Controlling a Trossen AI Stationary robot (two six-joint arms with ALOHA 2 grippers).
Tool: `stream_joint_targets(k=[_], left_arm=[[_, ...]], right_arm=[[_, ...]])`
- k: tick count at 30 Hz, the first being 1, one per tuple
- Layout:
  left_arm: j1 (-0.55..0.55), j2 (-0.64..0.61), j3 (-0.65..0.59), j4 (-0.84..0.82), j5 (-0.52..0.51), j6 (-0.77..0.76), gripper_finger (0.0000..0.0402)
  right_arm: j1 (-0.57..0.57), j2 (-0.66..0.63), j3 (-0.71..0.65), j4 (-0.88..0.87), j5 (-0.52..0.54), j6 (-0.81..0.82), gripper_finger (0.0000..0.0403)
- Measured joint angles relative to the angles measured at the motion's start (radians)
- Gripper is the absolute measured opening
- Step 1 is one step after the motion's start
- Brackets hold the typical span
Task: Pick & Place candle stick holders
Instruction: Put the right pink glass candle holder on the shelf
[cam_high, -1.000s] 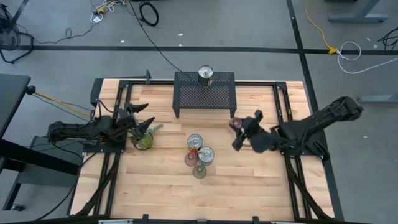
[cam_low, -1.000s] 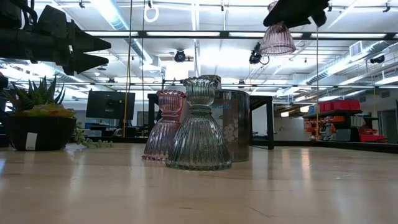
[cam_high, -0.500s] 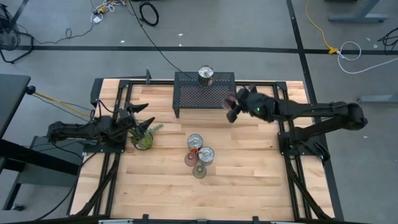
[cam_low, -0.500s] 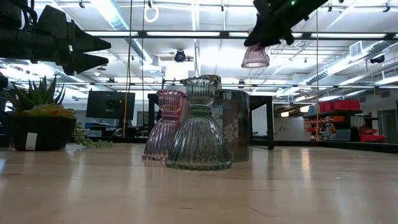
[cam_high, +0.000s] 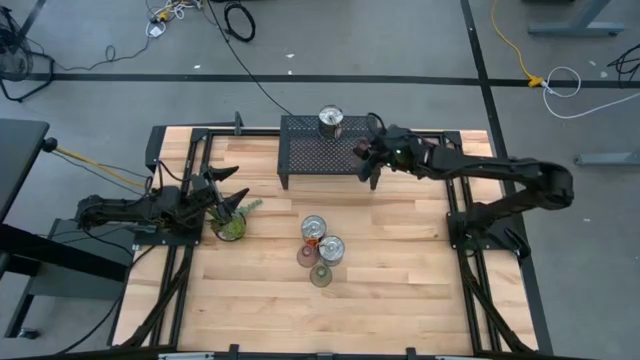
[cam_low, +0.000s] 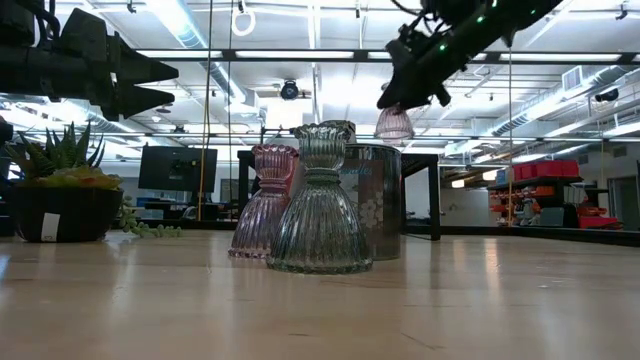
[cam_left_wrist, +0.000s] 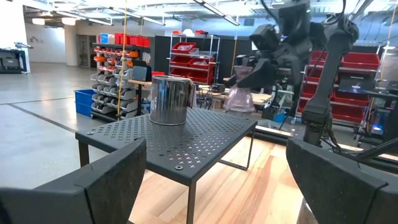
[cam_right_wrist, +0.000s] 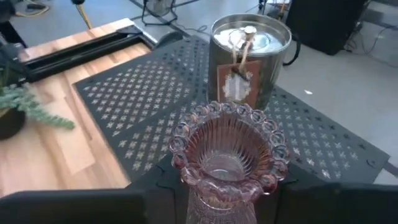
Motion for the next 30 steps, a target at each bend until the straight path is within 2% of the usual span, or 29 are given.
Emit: stream_joint_targets(k=[4,9,30], left_arm=[[0.0,0.0,0.0,0.0,0.0,0.0,0.0385],[0.0,0.0,0.0,0.0,0.0,0.0,0.0385],[0.0,0.0,0.0,0.0,-0.005,0.002,0.0385]], right_arm=[[-0.023,0.046,0.0,0.042,-0.052,-0.013,0.0115],[-0.047,0.081,0.0,0.046,-0.064,-0.019,0.0115],[-0.08,0.093,0.0,0.049,-0.103,-0.021,0.0115]])
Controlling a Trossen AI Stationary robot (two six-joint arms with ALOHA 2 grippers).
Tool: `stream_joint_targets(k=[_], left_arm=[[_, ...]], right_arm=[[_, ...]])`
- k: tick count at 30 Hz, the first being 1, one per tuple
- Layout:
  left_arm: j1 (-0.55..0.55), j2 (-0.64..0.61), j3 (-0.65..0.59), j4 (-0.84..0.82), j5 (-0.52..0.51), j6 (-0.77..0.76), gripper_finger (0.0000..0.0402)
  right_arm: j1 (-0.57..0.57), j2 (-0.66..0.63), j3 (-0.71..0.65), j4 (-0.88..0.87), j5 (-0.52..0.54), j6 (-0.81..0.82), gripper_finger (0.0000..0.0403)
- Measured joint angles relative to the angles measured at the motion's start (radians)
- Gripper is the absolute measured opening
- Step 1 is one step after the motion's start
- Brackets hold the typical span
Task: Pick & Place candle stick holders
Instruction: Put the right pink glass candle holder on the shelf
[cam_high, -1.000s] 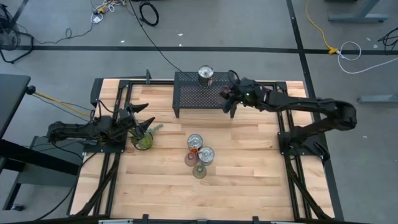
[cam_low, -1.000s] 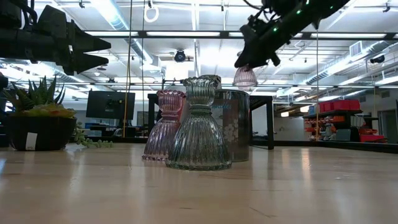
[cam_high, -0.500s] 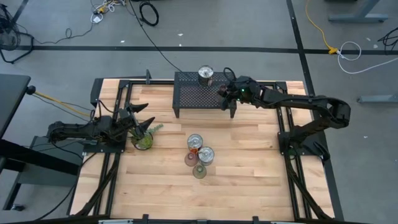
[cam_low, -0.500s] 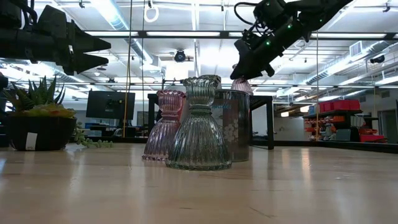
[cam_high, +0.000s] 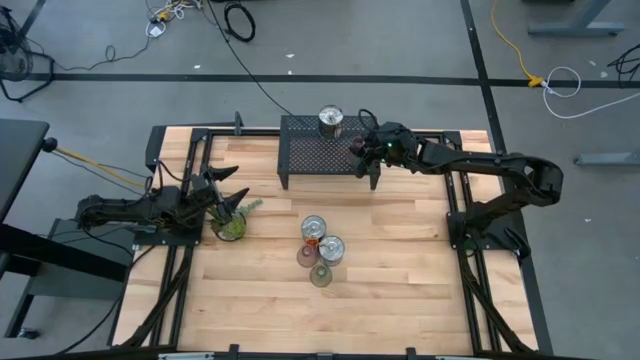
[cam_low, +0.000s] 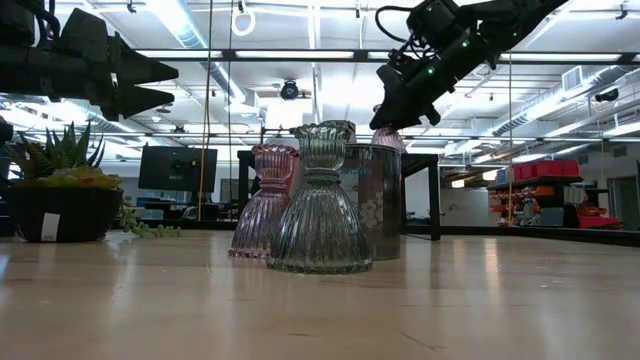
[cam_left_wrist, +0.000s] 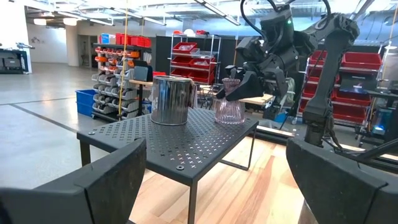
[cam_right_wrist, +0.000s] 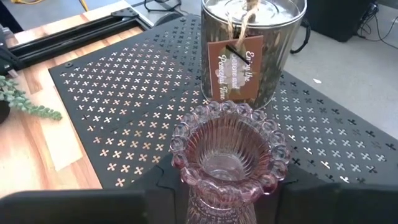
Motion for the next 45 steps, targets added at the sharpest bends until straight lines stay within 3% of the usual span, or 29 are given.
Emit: stream_joint_targets(k=[8,18,21,45], left_arm=[[0.0,0.0,0.0,0.0,0.0,-0.001,0.0385],[0.0,0.0,0.0,0.0,0.0,-0.001,0.0385],[0.0,0.0,0.0,0.0,0.0,-0.001,0.0385],[0.0,0.0,0.0,0.0,0.0,-0.001,0.0385]], right_arm=[[0.0,0.0,0.0,-0.009,0.0,0.005,0.0141],[0.0,0.0,0.0,-0.006,0.021,-0.012,0.0143],[0.0,0.0,0.0,-0.007,0.071,-0.015,0.0155],[0.016,-0.067,0.0,-0.032,0.082,-0.044,0.0262]])
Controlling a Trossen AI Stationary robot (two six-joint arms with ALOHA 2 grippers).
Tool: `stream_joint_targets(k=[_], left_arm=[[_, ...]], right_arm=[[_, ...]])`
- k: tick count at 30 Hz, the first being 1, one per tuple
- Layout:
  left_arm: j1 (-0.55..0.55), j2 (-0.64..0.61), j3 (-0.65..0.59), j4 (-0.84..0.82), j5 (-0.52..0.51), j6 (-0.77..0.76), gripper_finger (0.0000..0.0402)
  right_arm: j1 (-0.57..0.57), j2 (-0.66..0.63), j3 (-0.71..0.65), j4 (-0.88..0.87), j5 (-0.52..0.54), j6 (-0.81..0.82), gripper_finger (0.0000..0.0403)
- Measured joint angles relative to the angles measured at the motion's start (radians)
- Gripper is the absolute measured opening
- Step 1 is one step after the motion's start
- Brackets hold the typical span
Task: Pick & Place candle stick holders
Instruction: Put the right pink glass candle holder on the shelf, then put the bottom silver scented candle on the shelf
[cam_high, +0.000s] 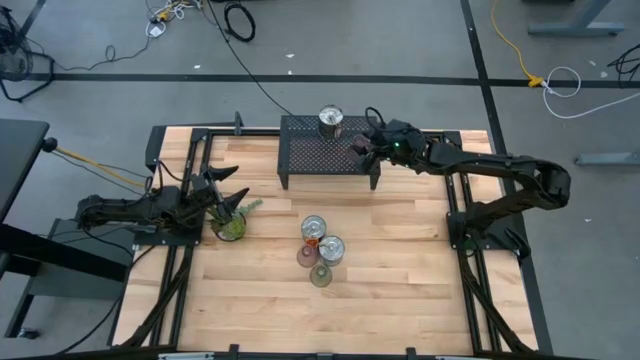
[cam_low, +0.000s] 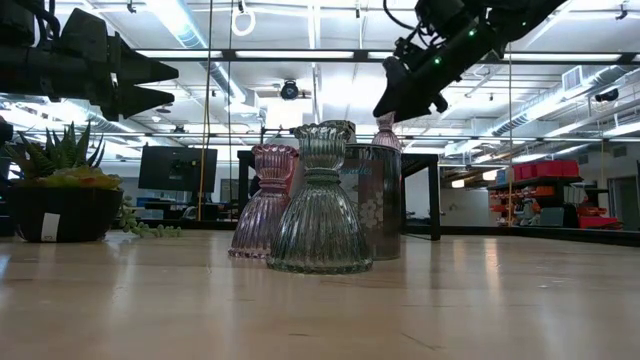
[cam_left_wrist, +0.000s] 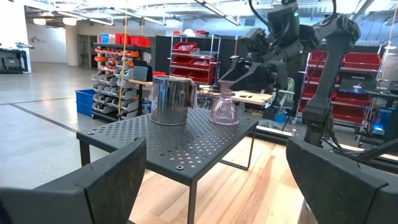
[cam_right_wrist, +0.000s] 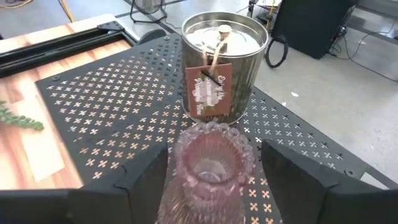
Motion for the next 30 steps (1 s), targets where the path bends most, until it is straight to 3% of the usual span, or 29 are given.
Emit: stream_joint_targets(k=[9,14,22,30], left_arm=[[0.0,0.0,0.0,0.0,0.0,0.0,0.0385],[0.0,0.0,0.0,0.0,0.0,0.0,0.0385],[0.0,0.0,0.0,0.0,0.0,0.001,0.0385],[0.0,0.0,0.0,0.001,0.0,-0.001,0.0385]], right_arm=[[0.029,-0.106,0.0,-0.072,-0.001,-0.001,0.0307],[0.101,-0.186,0.0,-0.16,-0.002,0.003,0.0315],[0.362,-0.244,0.0,-0.315,-0.049,0.207,0.0301],[0.659,-0.162,0.001,-0.308,-0.035,0.478,0.0283]])
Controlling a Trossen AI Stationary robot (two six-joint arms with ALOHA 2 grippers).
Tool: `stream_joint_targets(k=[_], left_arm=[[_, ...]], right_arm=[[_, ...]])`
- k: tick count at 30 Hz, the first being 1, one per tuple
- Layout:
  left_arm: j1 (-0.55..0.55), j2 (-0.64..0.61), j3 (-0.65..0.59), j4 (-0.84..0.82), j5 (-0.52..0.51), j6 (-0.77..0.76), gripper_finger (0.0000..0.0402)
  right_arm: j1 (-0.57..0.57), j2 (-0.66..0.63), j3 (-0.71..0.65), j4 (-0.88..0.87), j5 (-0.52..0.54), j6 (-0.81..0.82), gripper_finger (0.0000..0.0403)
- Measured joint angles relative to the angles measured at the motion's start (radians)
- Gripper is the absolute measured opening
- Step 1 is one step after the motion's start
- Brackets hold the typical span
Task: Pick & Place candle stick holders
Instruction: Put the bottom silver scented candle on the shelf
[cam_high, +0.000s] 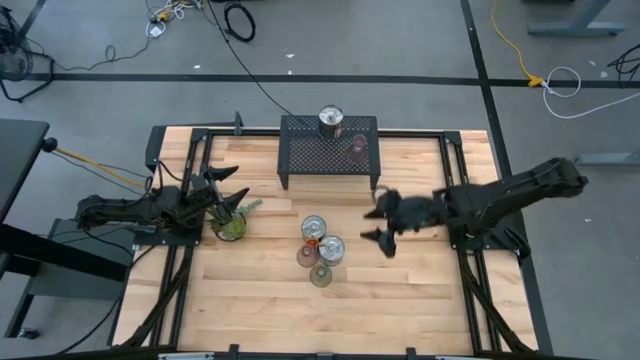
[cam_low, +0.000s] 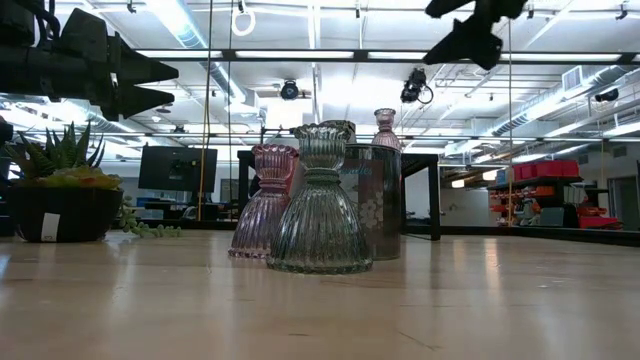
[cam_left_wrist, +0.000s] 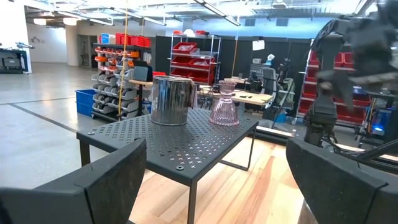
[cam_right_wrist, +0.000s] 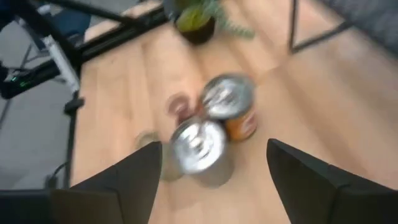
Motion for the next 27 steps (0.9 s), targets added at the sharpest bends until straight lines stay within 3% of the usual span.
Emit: stream_joint_targets(k=[8,16,27], left_arm=[[0.0,0.0,0.0,0.0,0.0,0.0,0.0385],[0.0,0.0,0.0,0.0,0.0,0.0,0.0385],[0.0,0.0,0.0,0.0,0.0,0.0,0.0385]], right_arm=[[0.135,0.191,0.0,0.019,0.164,0.172,0.028],[0.1,0.35,0.0,0.117,0.196,0.206,0.0279],[0.046,0.445,0.0,0.181,0.211,0.188,0.0263]])
